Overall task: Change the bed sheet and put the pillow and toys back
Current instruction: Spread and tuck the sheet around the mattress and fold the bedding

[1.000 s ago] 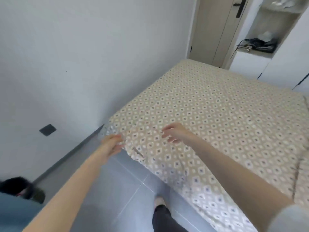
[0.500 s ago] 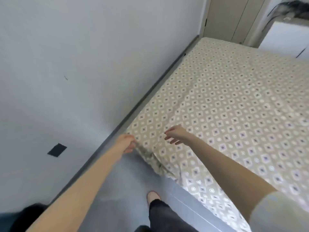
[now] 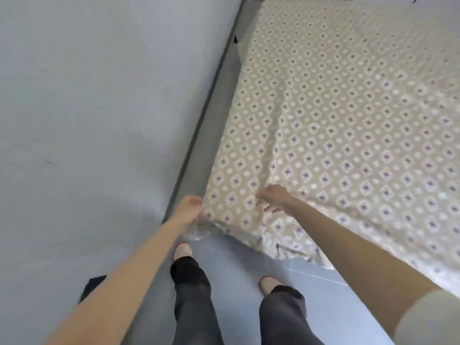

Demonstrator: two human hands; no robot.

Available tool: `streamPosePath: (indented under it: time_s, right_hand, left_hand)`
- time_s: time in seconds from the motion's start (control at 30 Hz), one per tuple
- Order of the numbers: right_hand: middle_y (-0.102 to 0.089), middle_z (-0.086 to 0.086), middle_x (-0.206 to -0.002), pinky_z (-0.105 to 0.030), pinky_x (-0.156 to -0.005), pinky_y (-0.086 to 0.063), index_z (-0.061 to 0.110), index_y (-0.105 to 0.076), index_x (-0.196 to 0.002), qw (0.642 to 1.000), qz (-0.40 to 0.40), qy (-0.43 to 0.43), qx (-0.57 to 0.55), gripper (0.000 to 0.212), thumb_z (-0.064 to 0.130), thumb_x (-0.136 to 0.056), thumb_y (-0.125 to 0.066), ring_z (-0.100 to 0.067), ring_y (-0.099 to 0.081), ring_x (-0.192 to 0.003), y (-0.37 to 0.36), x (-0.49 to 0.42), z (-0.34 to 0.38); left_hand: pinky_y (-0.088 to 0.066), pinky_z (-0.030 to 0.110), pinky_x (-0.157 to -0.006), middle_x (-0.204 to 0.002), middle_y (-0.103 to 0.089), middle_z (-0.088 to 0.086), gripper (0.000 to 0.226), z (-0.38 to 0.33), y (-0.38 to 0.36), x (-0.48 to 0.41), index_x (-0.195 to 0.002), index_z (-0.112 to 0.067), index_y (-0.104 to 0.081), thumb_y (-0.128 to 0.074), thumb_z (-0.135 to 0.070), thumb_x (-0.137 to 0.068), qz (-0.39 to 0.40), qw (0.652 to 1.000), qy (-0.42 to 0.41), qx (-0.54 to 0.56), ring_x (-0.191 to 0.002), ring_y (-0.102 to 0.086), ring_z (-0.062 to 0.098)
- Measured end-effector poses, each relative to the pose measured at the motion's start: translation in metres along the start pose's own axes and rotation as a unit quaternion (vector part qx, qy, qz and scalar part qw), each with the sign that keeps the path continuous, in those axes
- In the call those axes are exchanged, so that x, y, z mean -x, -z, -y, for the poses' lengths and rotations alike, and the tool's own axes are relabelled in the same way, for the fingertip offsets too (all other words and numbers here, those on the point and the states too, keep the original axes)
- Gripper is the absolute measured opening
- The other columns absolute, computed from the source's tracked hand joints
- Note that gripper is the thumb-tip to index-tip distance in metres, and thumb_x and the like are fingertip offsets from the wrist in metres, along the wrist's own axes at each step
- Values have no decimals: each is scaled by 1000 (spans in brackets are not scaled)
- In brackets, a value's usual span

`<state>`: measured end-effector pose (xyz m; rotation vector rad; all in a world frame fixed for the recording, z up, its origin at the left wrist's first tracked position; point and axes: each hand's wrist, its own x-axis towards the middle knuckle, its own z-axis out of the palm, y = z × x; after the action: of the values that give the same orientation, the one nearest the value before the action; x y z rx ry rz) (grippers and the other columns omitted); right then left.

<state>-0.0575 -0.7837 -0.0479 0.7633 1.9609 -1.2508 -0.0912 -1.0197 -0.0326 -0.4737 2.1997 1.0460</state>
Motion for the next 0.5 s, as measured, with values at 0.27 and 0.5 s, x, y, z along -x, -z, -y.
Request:
streamPosePath:
  time_s: [0.27, 0.5]
  right_hand:
    - [-67, -1, -95, -24, -58, -42, 8, -60, -113, 979, -93, -97, -156, 26, 21, -94, -49, -14, -51, -60, -89, -30, 3]
    - [-55, -7, -84, -32, -65, -42, -1, -62, -108, 932, -192, -188, -243, 29, 16, -90, -47, -23, -46, -74, -154, -53, -17]
  left_hand:
    - [-45, 19, -60, -76, -53, -2, 39, 11, 49, -91, -134, -7, -45, -46, -2, -95, 140, 988, 20, -62, -65, -52, 9]
    - [-47, 31, -79, -112, -61, 13, 36, 46, 53, -160, -122, -9, -53, -59, -1, -88, 199, 963, -8, -182, -90, -56, 19]
